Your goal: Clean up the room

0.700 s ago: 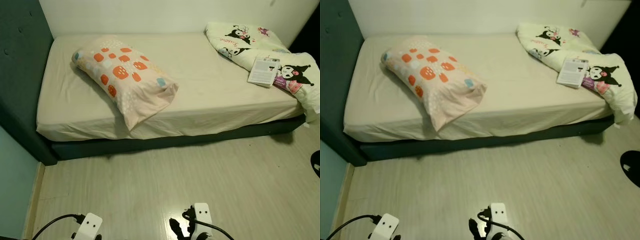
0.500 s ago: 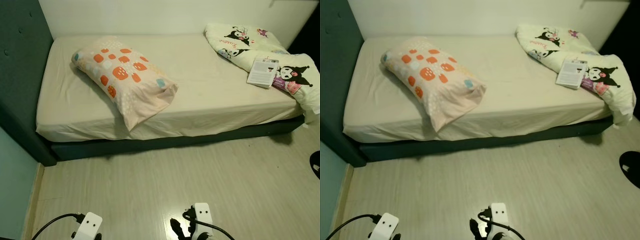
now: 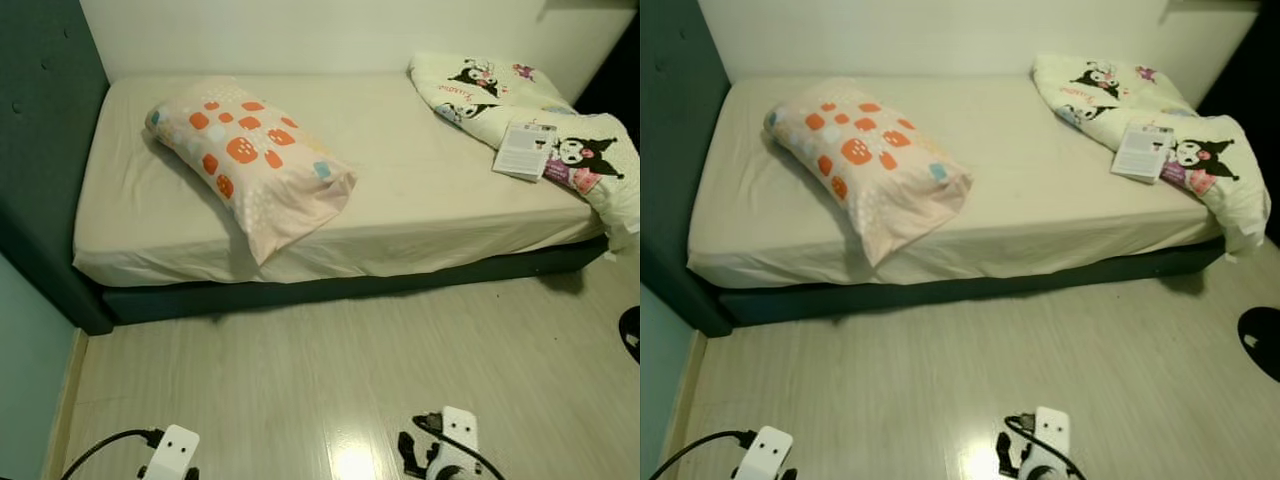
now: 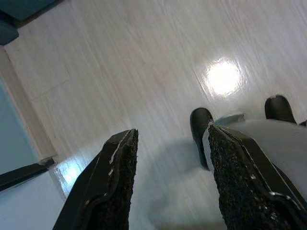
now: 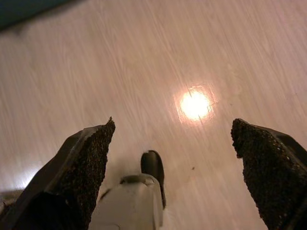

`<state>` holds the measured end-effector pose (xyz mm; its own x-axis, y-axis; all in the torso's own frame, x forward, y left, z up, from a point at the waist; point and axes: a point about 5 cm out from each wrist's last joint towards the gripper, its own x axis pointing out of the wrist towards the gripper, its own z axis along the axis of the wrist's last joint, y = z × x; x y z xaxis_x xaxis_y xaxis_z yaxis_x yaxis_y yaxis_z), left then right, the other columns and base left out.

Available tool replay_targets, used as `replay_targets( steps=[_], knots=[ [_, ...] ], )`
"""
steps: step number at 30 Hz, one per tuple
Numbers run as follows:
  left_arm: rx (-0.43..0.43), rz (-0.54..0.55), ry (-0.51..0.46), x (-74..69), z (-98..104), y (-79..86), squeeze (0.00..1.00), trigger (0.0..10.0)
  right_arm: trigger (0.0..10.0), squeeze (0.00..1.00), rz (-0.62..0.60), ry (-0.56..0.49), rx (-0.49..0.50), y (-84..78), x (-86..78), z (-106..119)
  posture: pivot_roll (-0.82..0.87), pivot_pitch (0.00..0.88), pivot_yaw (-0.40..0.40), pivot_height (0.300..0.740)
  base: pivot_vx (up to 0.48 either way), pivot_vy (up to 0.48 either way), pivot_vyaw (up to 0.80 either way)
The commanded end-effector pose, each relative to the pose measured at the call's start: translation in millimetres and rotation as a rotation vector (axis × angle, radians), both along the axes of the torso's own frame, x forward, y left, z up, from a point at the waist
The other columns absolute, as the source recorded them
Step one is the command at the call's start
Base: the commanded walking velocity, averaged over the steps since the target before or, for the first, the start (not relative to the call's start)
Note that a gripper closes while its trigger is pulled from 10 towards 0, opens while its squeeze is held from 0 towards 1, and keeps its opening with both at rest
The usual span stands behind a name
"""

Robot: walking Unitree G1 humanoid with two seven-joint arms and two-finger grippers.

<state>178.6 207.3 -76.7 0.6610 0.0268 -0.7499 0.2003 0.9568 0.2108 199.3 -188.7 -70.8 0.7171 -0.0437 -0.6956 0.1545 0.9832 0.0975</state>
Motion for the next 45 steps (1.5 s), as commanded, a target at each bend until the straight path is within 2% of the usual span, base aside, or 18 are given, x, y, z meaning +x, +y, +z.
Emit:
replay_targets(
  steps=[1, 6, 9, 16, 20, 27, 35, 40, 41, 42, 45],
  knots=[
    [-0.005, 0.021, 0.013, -5.5, -3.0, 0.6, 0.0, 10.0, 10.0, 0.0, 0.037, 0.025, -0.016, 3.9, -7.8, -4.7, 0.09, 0.032, 0.02, 0.74, 0.0, 0.0, 0.0],
    [-0.002, 0.039, -0.013, -2.4, -1.2, 0.5, 0.0, 10.0, 10.0, 0.0, 0.089, 0.008, -0.048, 9.6, -4.9, -3.2, 0.07, 0.028, 0.014, 0.74, 0.0, 0.0, 0.0],
    [0.004, 0.045, -0.013, -1.7, -0.8, 2.0, 0.0, 10.0, 10.0, 0.0, 0.095, -0.02, -0.022, 16.7, 0.5, -0.5, 0.06, 0.016, 0.027, 0.74, 0.0, 0.0, 0.0],
    [0.025, 0.032, -0.013, -1.0, 0.2, 5.9, 0.0, 10.0, 10.0, 0.0, 0.098, -0.025, -0.006, 26.0, 2.3, -0.3, 0.06, 0.004, 0.047, 0.74, 0.0, 0.0, 0.0],
    [0.039, 0.04, -0.027, 4.4, 3.7, 10.7, 0.0, 10.0, 10.0, 0.0, 0.118, -0.025, -0.009, 33.1, 3.7, -0.1, 0.08, 0.002, 0.049, 0.74, 0.0, 0.0, 0.15],
    [0.051, 0.044, -0.048, 11.2, 8.1, 13.9, 0.0, 10.0, 10.0, 0.0, 0.092, -0.052, 0.029, 34.7, 10.8, 4.0, 0.1, 0.001, 0.052, 0.74, 0.0, 0.0, 0.25],
    [0.031, 0.096, -0.05, 5.9, 5.4, 12.2, 0.0, 10.0, 10.0, 0.0, 0.137, -0.04, 0.032, 32.1, 10.0, 3.4, 0.14, 0.018, 0.015, 0.74, 0.0, 0.0, 0.0],
    [0.02, 0.124, -0.054, 3.2, 4.4, 12.2, 0.0, 10.0, 10.0, 0.0, 0.173, -0.04, -0.001, 31.4, 11.5, 4.3, 0.14, 0.025, 0.007, 0.74, 0.0, 0.0, 0.38],
    [0.02, 0.131, -0.059, 2.6, 4.4, 12.4, 0.0, 10.0, 10.0, 0.0, 0.216, -0.034, -0.054, 32.1, 11.7, 4.2, 0.14, 0.029, 0.003, 0.74, 0.0, 0.0, 0.78],
    [0.054, 0.135, -0.074, 2.4, 5.3, 14.5, 0.0, 10.0, 10.0, 0.0, 0.226, -0.049, -0.094, 32.9, 13.3, 5.6, 0.15, 0.031, 0.0, 0.74, 0.401, 0.0, 0.79],
    [0.067, 0.142, -0.085, 3.6, 6.5, 16.5, 0.0, 10.0, 10.0, 0.0, 0.209, -0.061, -0.093, 33.0, 15.1, 6.9, 0.14, 0.033, -0.001, 0.74, 0.436, 0.0, 0.79]
  ],
)
